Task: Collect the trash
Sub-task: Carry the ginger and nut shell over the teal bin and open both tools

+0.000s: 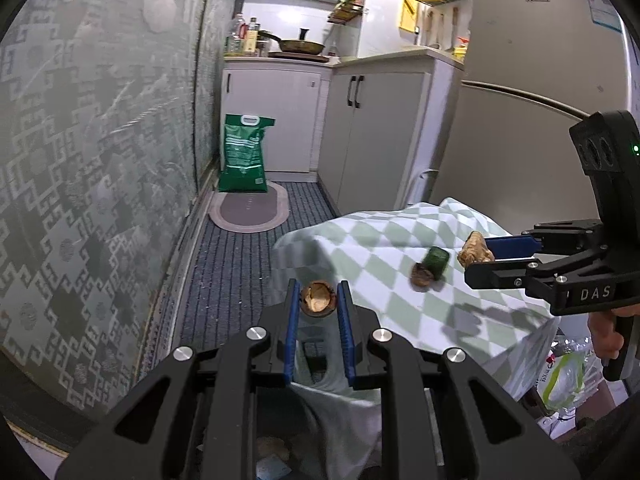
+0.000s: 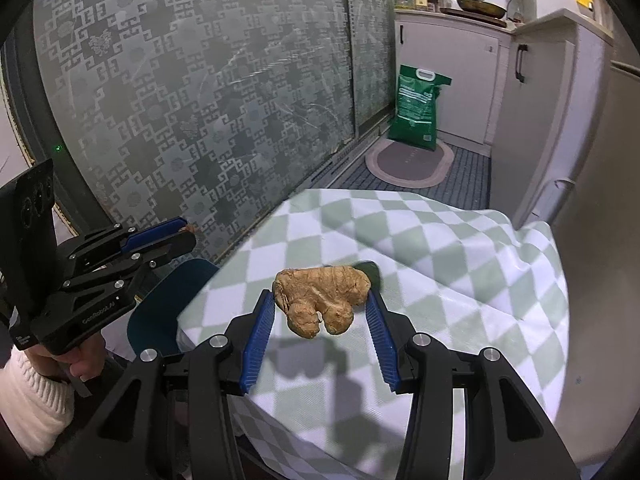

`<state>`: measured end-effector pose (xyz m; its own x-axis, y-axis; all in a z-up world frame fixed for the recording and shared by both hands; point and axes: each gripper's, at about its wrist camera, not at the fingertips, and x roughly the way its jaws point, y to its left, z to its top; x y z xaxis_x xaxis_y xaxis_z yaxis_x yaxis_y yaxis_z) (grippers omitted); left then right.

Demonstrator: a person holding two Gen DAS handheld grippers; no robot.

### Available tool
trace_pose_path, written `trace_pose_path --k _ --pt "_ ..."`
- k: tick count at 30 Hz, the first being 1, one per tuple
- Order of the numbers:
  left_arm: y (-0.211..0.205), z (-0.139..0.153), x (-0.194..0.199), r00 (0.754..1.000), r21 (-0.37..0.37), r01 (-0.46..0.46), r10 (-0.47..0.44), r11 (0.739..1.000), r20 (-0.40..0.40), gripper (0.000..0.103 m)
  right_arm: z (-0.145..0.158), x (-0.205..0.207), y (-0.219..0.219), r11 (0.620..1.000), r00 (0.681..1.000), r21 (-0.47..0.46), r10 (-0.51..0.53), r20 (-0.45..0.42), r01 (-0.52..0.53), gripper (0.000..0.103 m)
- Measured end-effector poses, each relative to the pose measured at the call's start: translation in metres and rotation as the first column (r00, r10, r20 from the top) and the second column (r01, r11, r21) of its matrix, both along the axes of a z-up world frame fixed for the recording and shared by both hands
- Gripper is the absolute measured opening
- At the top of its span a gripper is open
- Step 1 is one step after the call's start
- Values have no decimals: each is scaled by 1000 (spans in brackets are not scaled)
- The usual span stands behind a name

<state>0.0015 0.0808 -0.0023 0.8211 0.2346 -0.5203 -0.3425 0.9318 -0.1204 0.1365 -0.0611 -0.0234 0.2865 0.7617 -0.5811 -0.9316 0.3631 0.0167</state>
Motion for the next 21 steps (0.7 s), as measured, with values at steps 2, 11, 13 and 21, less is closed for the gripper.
trace_pose_path --k 2,11,13,21 --pt "7 0 -6 1000 -1 -16 16 1000 0 20 1 -5 8 1000 1000 -1 14 1 -14 48" --pt "41 -9 -30 994 -21 -94 93 995 -51 20 10 -29 44 997 997 4 71 7 -71 48" --pt "48 -14 -34 991 -26 -105 103 994 -80 20 13 -36 53 996 996 6 88 5 -88 48" --pt "74 -39 -47 967 -48 -143 129 989 -221 20 17 -62 84 989 989 3 148 6 -148 48"
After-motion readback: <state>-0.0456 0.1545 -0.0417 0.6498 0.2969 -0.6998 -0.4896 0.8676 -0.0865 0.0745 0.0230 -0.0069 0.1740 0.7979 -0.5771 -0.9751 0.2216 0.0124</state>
